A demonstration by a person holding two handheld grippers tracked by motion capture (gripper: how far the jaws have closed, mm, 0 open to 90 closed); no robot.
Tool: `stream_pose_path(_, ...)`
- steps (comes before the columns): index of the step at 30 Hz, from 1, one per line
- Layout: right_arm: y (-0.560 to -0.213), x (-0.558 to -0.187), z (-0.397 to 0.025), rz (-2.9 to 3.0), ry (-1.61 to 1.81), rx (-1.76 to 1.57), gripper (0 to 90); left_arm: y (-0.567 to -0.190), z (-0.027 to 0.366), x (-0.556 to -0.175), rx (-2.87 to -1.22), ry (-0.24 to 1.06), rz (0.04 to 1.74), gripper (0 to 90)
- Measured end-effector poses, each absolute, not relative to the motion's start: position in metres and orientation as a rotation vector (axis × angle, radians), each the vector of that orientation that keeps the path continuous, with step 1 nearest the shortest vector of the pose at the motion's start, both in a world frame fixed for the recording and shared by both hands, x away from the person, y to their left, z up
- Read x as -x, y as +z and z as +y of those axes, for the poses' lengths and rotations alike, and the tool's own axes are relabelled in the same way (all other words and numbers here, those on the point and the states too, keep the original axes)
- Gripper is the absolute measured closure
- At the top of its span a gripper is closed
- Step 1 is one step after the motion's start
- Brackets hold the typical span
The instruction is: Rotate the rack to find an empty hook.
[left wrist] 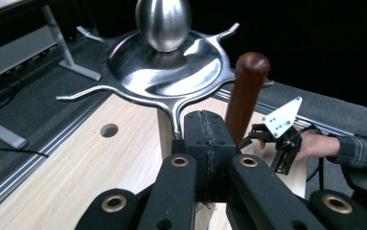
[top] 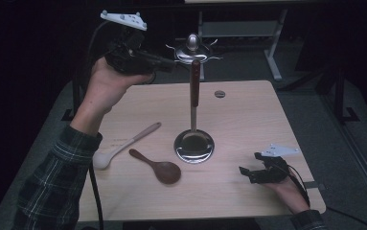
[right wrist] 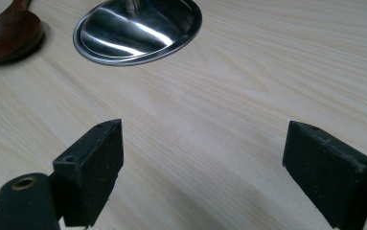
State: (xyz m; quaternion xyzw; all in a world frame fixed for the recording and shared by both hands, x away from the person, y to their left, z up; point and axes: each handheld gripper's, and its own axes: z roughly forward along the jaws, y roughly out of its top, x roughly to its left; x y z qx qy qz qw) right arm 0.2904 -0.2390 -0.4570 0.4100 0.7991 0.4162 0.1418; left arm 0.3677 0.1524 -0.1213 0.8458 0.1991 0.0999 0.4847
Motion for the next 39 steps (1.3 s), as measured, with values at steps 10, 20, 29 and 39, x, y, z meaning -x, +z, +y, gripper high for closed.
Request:
stream_pose_path(10,-0.457,-0.29,-0.239,2.307,1.201,-1.183,13.9,-0.121,0.158,-0.378,-2.043,0.258,0.521,90.0)
stream_pose_path(20,-0.457,-0.29,-0.239,2.31,1.203,-1.18,13.8,-0.12,0.162,-0.392,-2.023,0.271,0.557,90.0)
stream_pose_path(29,-0.458,-0.29,-0.238,2.319,1.201,-1.174,13.8,-0.12,0.162,-0.407,-2.013,0.282,0.586,90.0)
stream_pose_path(39,-0.458,-0.29,-0.238,2.325,1.201,-1.163,13.8,-0.121,0.162,-0.413,-2.002,0.304,0.596,90.0)
